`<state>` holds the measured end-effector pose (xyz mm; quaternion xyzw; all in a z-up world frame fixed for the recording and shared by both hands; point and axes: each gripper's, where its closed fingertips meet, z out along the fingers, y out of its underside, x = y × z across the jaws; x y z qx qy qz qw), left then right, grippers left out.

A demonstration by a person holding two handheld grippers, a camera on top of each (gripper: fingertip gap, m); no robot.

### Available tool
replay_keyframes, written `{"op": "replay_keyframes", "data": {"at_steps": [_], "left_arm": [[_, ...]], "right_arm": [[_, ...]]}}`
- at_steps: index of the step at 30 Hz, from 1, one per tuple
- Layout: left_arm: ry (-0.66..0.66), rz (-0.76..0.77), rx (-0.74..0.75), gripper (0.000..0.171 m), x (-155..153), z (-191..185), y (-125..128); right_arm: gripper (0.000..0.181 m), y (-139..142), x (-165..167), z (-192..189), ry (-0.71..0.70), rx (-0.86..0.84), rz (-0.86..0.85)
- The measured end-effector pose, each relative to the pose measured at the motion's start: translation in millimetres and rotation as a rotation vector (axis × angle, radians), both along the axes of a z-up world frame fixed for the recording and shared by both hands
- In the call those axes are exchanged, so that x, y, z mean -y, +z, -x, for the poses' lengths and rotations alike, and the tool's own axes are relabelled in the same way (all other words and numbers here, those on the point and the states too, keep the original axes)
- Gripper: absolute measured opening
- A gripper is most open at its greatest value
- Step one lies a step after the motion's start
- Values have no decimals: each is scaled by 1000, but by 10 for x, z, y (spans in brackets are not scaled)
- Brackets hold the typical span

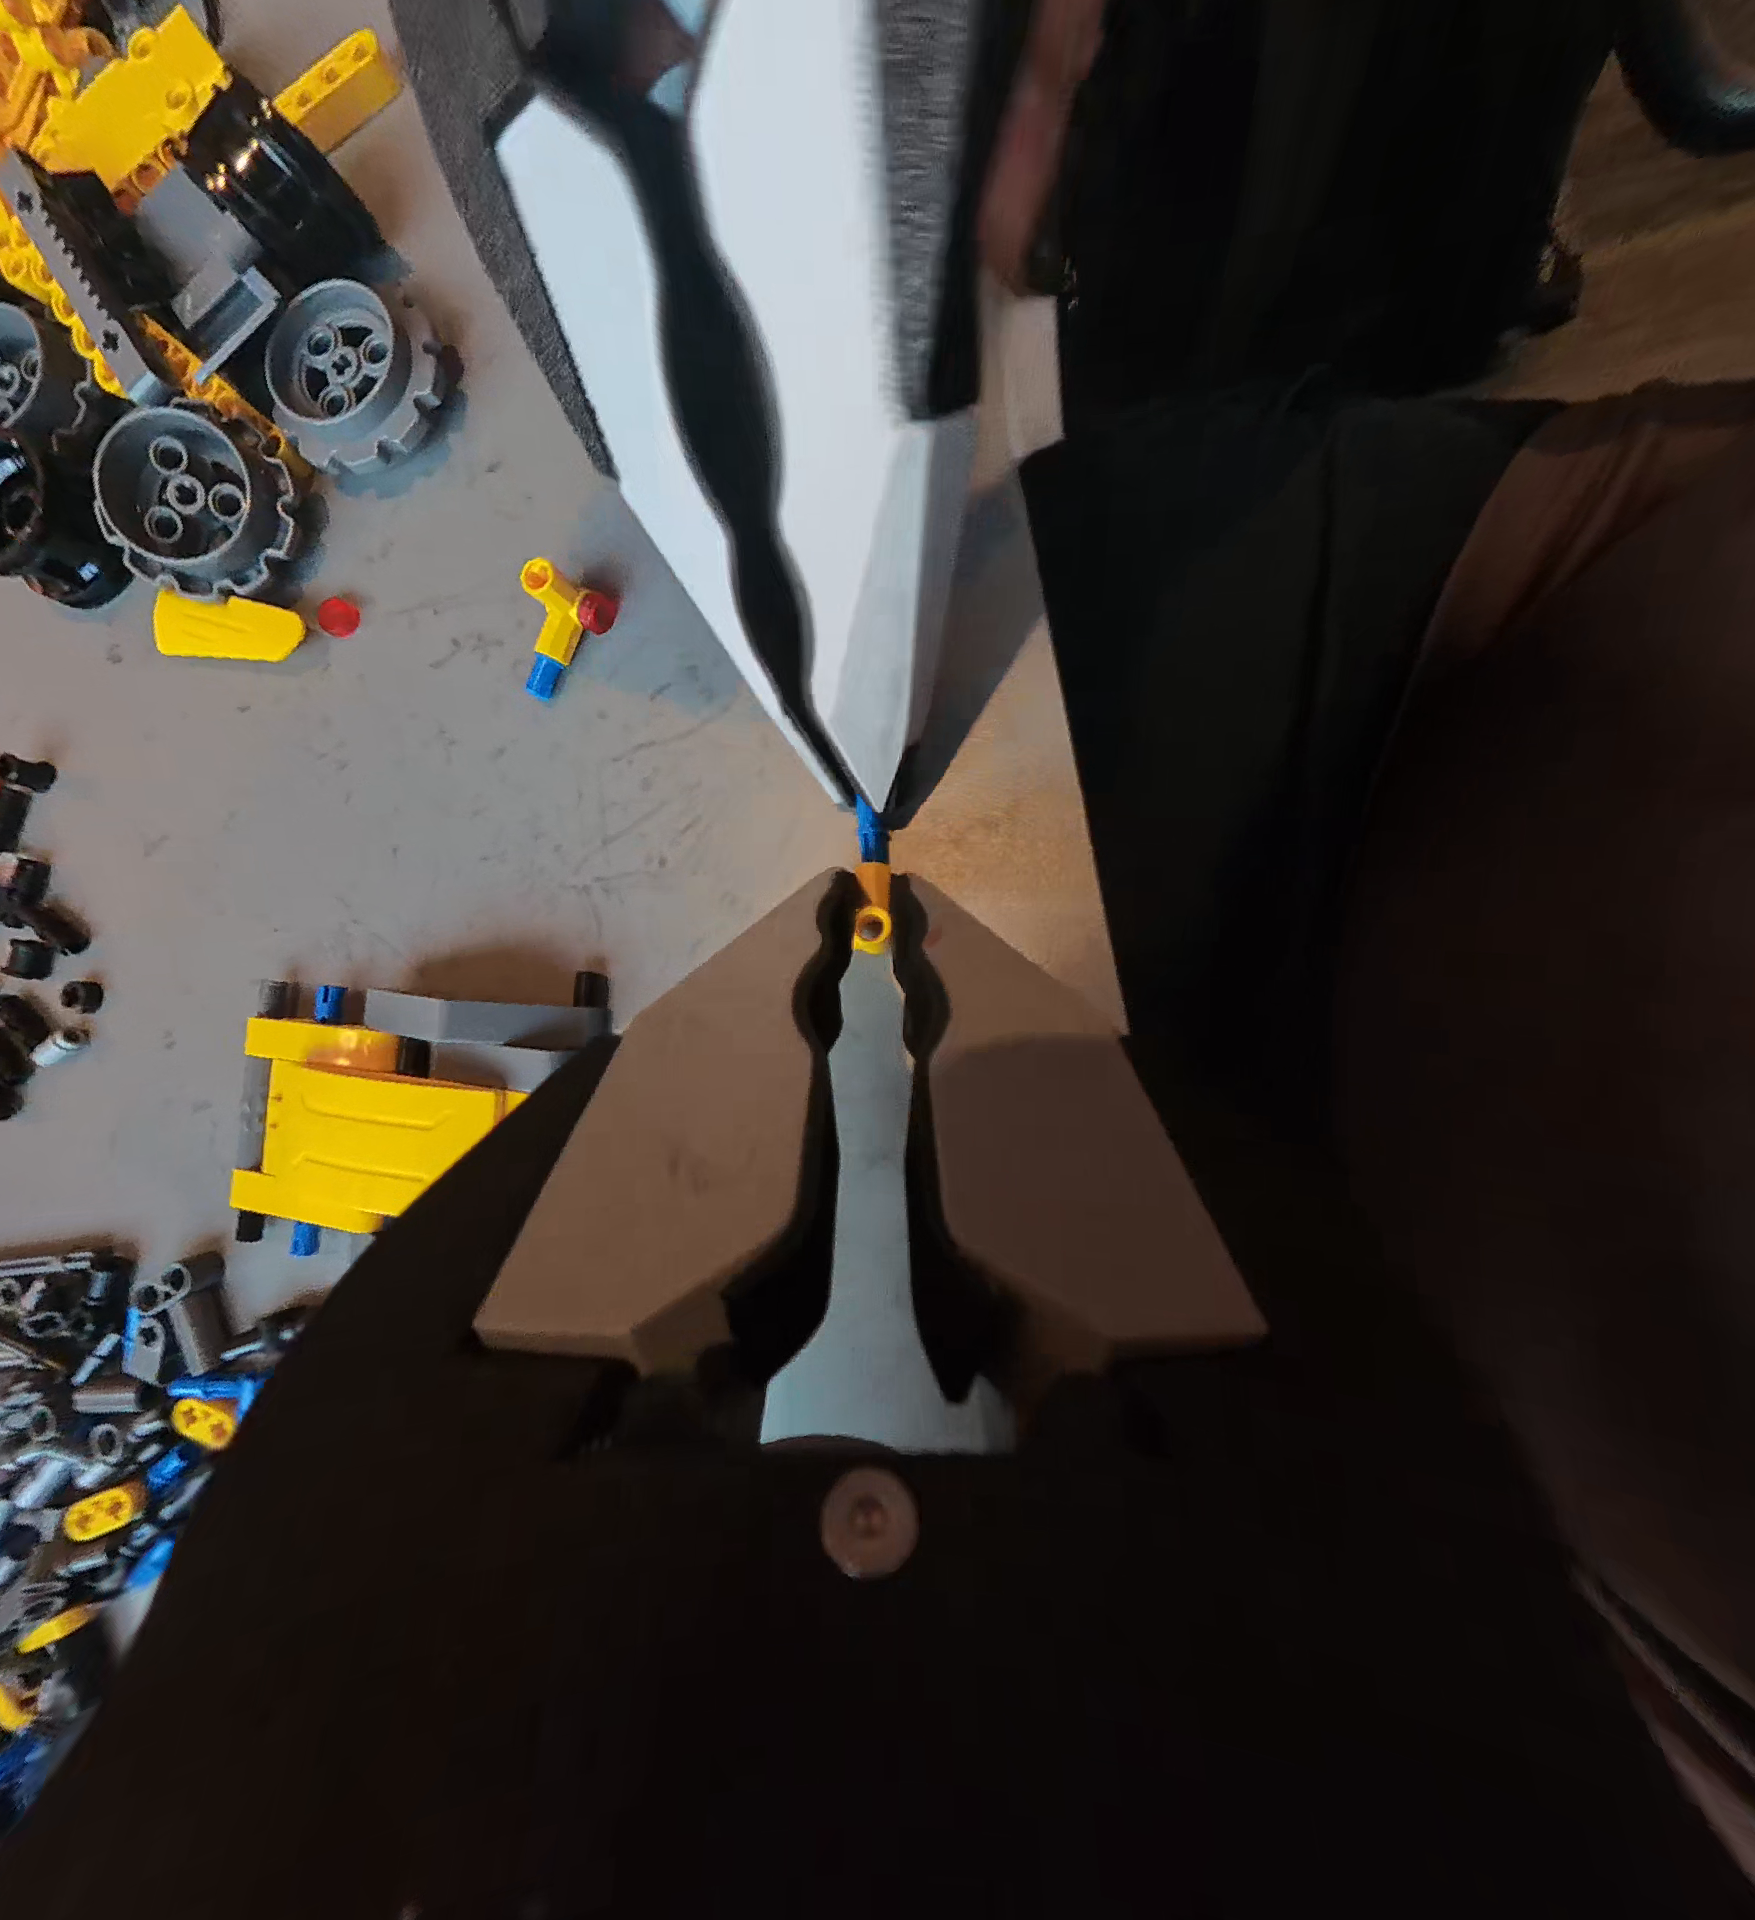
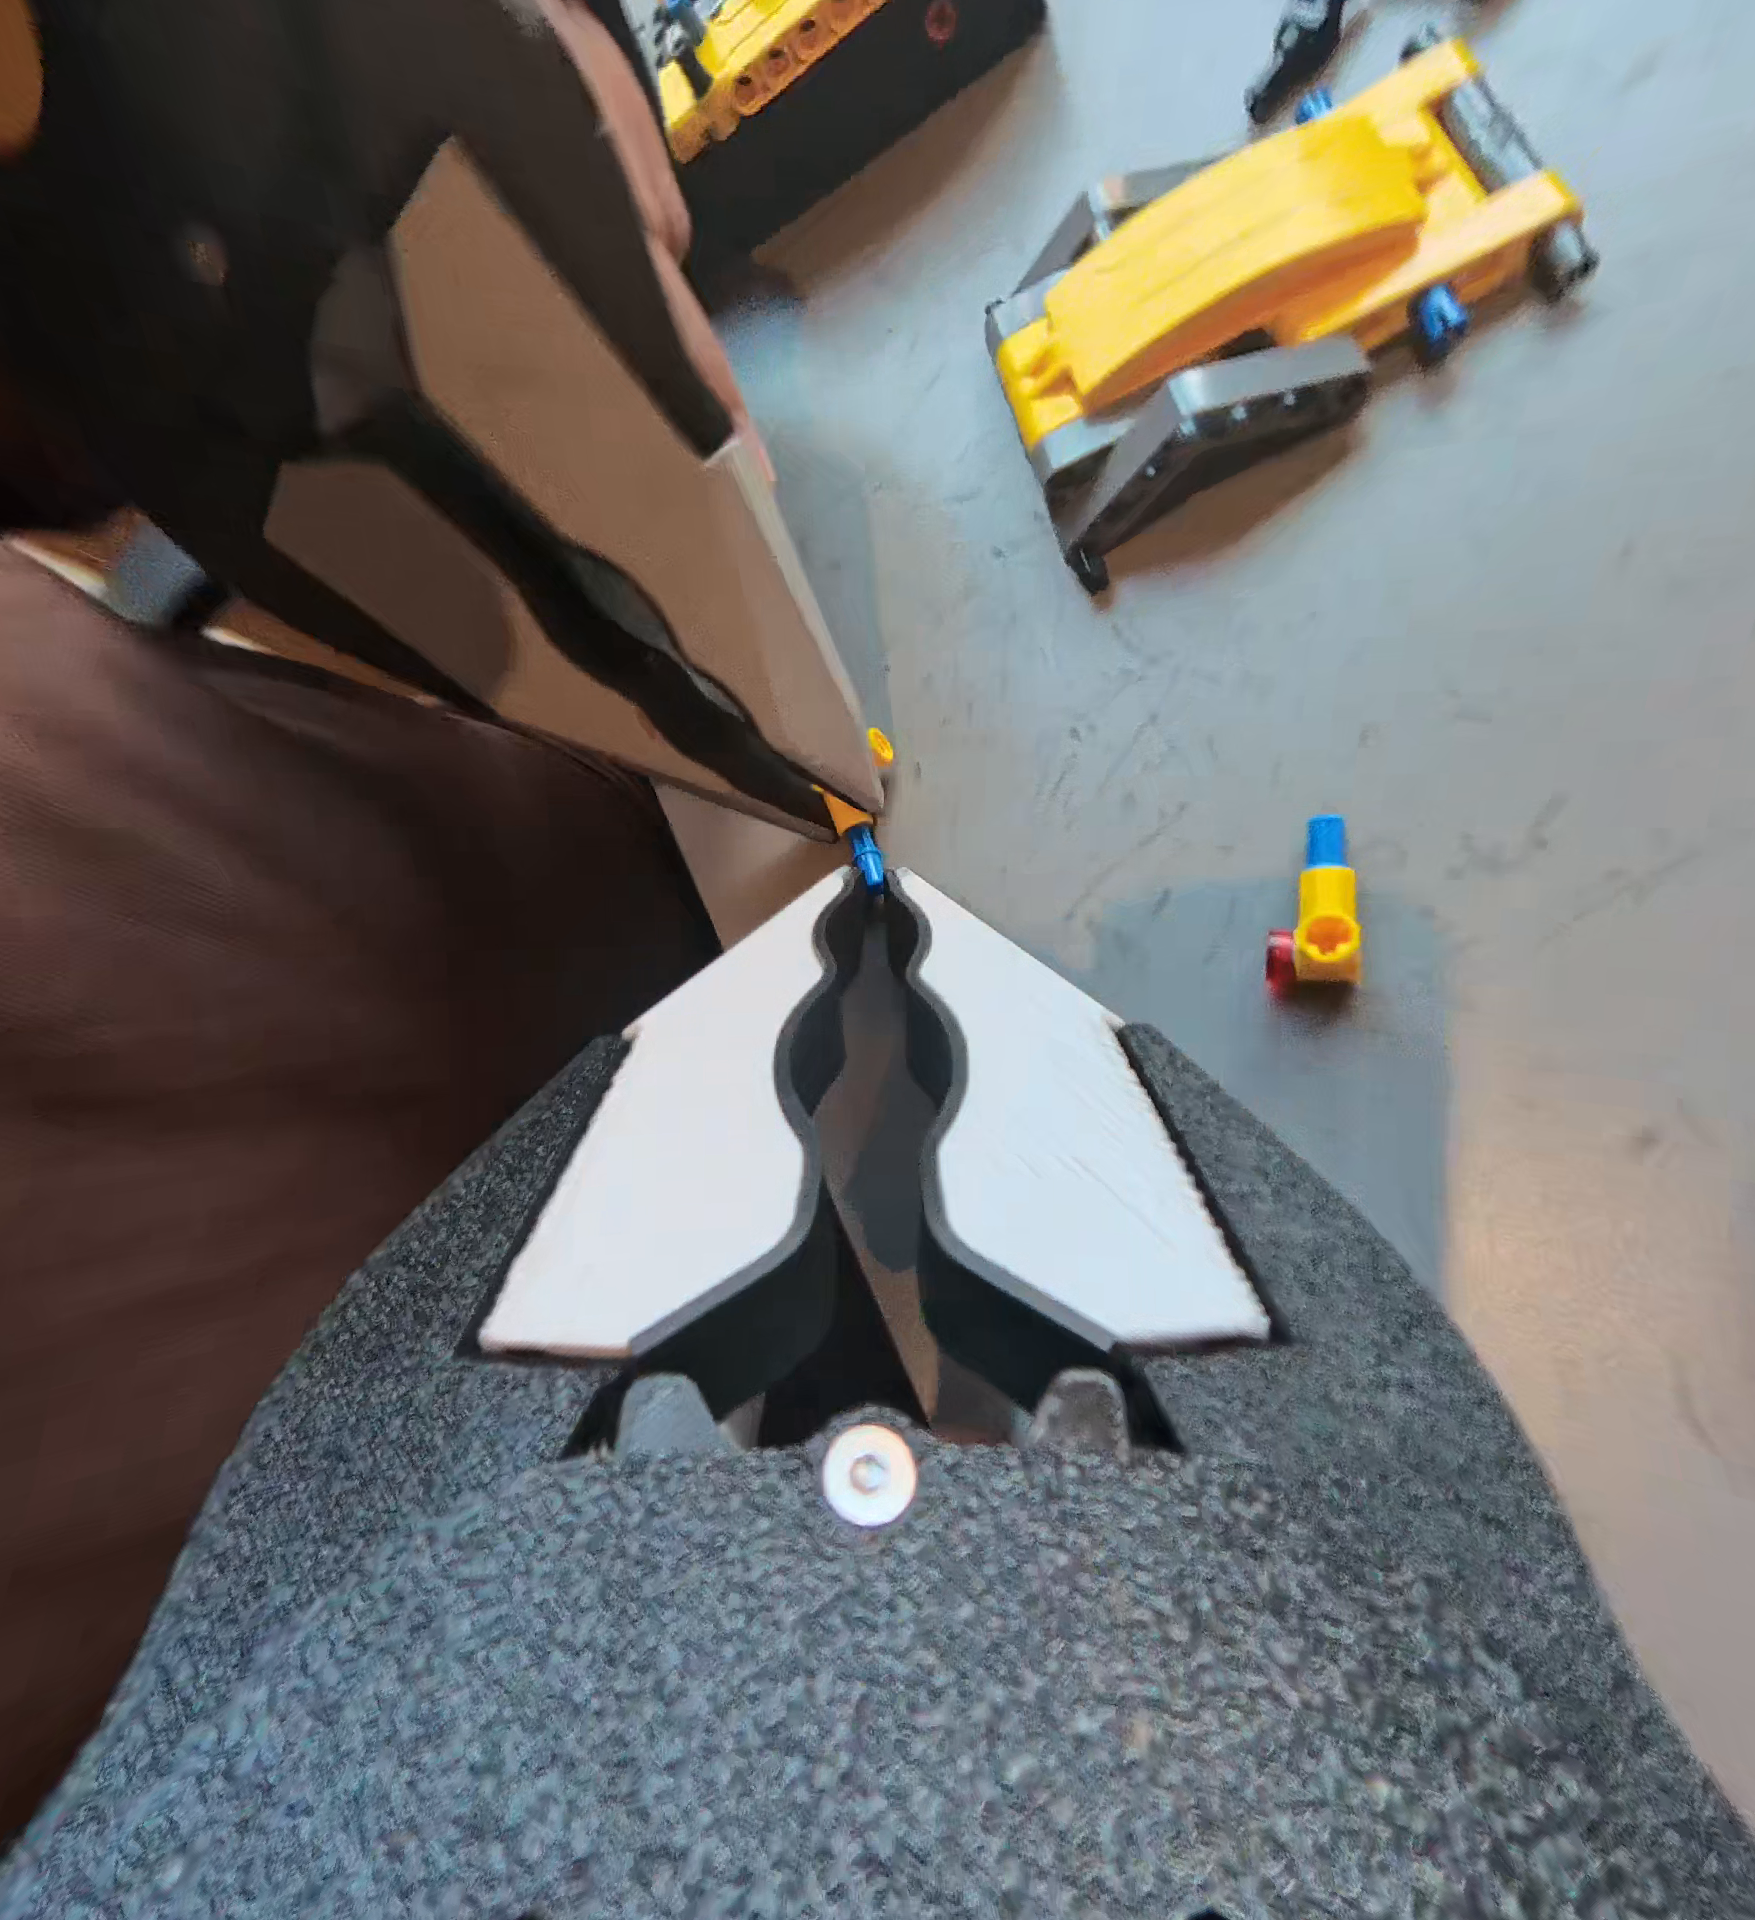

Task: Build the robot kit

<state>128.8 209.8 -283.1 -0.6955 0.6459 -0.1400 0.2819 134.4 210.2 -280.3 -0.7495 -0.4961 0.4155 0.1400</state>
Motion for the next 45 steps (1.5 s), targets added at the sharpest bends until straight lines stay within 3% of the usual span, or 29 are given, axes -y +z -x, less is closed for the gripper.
{"op": "replay_keyframes", "data": {"at_steps": [4, 7, 13, 17, 26, 35, 45], "left_arm": [[-18, -60, -12, 4, 0, -2, 4], [46, 24, 37, 4, -1, 0, 1], [134, 145, 161, 4, 3, 3, 4], [153, 137, 186, 4, -6, -3, 5], [79, -22, 180, 4, -3, -1, 9], [96, 85, 183, 4, 13, 8, 7], [90, 103, 143, 9, -15, 48, 9]], "right_arm": [[2, 11, -18, 8, -40, -15, 126], [2, 10, -42, 29, -85, -18, 124], [3, 12, -32, 25, -68, -27, -93], [2, -11, -30, 10, -70, -2, -199], [2, 60, -6, 29, -165, -96, 140], [3, -22, 21, 6, -8, 3, -294], [3, -22, 12, 4, 67, 12, -424]]}}
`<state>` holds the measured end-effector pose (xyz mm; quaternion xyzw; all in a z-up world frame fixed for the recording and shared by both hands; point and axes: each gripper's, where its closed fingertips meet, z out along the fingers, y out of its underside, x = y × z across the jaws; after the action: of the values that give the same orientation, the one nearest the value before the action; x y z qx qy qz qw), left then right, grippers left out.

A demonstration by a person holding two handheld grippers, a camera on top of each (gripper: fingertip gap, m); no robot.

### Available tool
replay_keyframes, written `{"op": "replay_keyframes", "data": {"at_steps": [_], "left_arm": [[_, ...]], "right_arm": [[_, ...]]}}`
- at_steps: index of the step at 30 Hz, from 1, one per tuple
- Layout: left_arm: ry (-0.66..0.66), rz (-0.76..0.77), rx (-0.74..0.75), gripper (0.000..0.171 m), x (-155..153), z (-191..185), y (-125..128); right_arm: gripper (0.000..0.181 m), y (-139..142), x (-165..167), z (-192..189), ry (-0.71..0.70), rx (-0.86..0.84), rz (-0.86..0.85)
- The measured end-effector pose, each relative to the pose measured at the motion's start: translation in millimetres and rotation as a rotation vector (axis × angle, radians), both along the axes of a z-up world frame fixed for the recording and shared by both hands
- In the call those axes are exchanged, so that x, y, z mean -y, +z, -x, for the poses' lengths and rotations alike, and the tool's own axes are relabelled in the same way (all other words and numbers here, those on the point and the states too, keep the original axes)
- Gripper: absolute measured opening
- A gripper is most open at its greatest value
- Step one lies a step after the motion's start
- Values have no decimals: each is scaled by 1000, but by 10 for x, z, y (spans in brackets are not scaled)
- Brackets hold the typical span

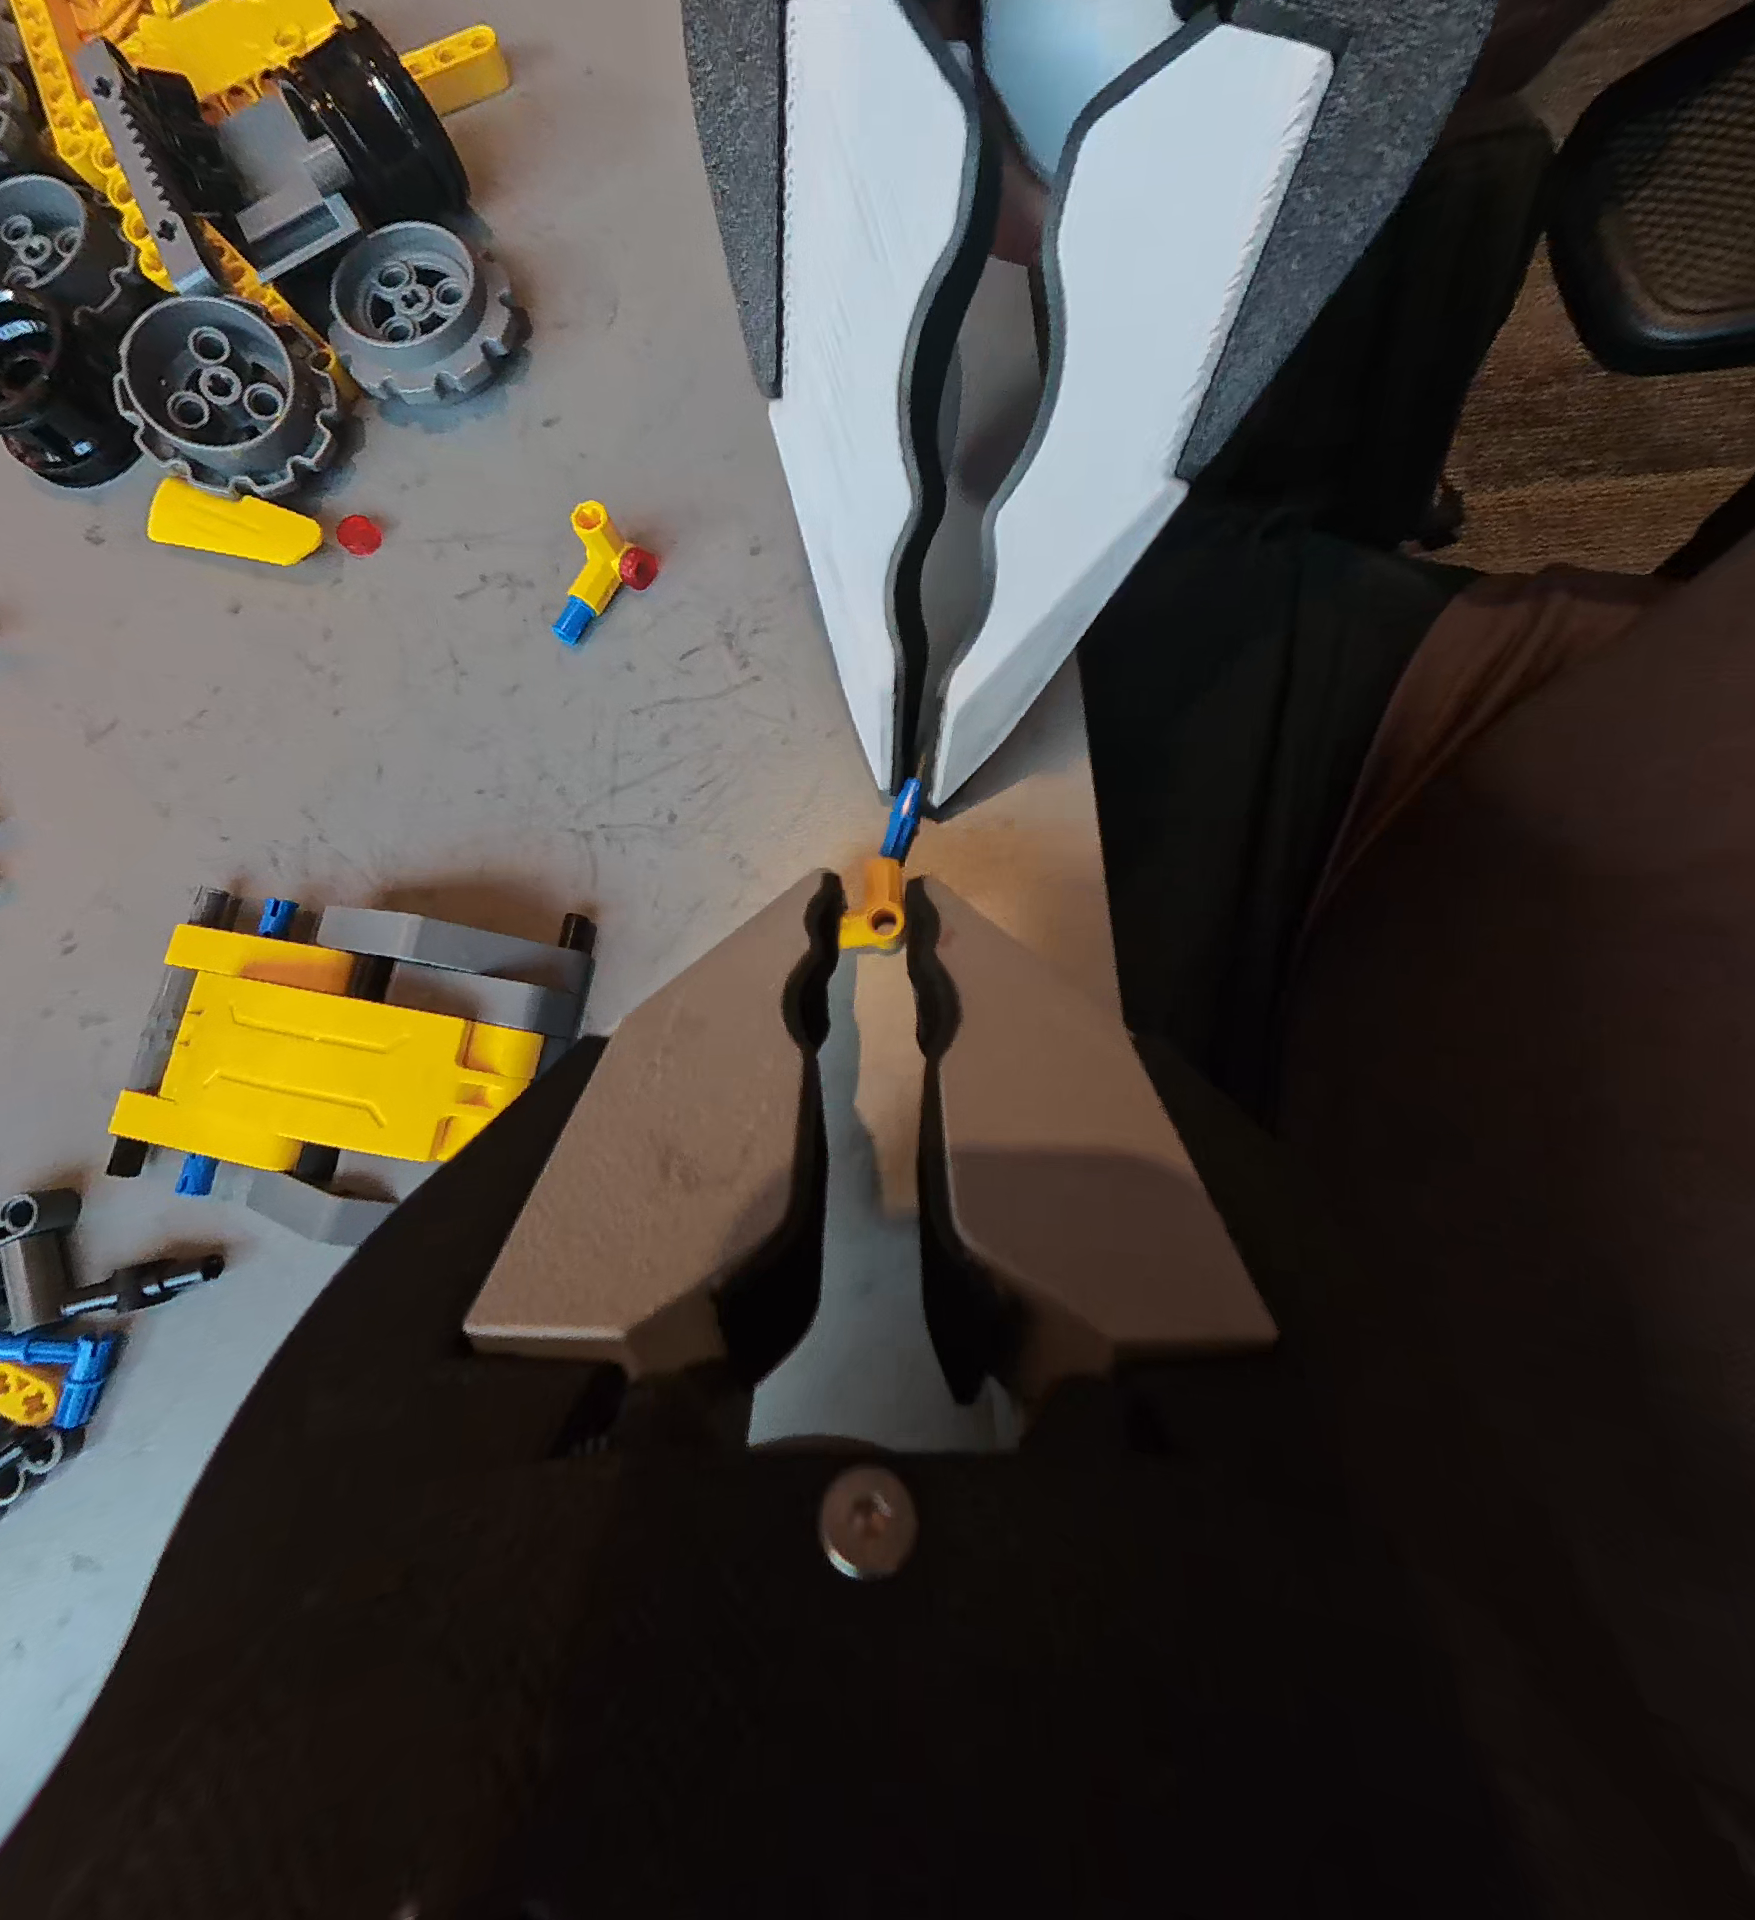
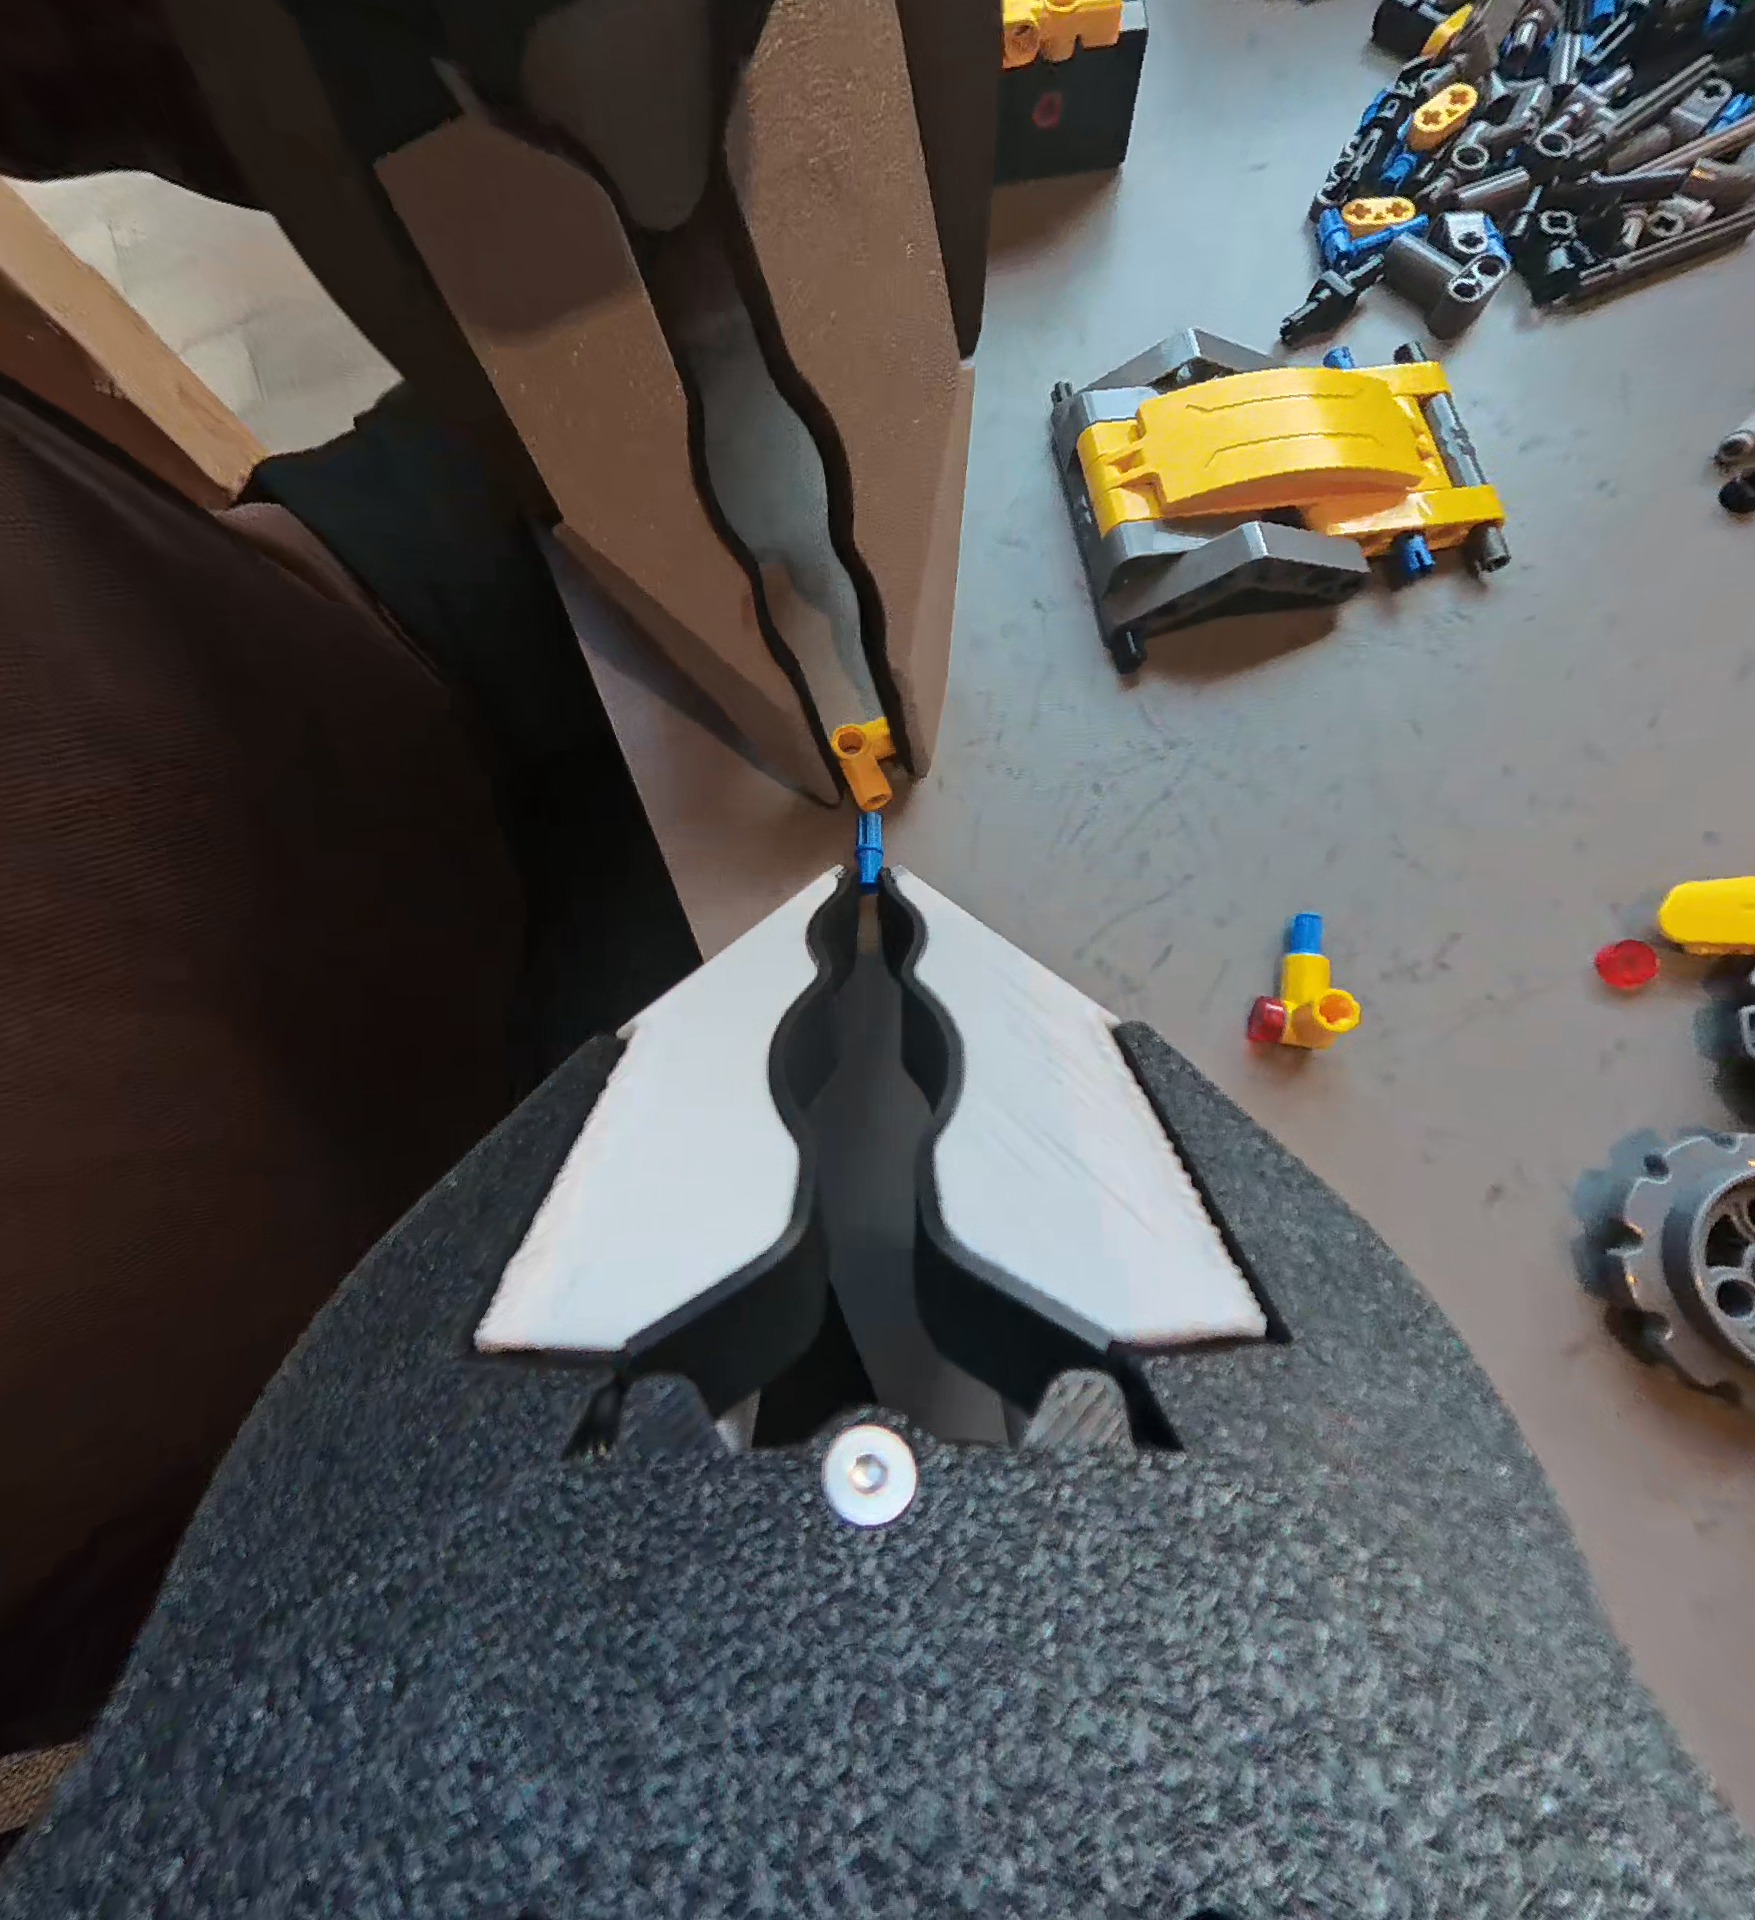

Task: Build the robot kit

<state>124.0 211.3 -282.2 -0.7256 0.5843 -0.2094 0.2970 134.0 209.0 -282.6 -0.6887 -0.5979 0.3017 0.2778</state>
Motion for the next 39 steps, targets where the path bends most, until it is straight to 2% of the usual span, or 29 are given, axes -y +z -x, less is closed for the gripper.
{"op": "replay_keyframes", "data": {"at_steps": [12, 24, 38, 39], "left_arm": [[-9, 7, -17, 13, 6, 49, 1], [-182, 29, -36, 13, 175, 38, -4], [-263, 1, -1, 13, 213, 36, -1], [-273, -2, 0, 9, 220, 35, 0]], "right_arm": [[3, 38, -24, -53, 26, -40, -42], [3, 46, 146, -4, 115, -59, -49], [3, 22, 198, -2, 122, -79, -81], [3, 24, 198, 6, 124, -82, -84]]}}
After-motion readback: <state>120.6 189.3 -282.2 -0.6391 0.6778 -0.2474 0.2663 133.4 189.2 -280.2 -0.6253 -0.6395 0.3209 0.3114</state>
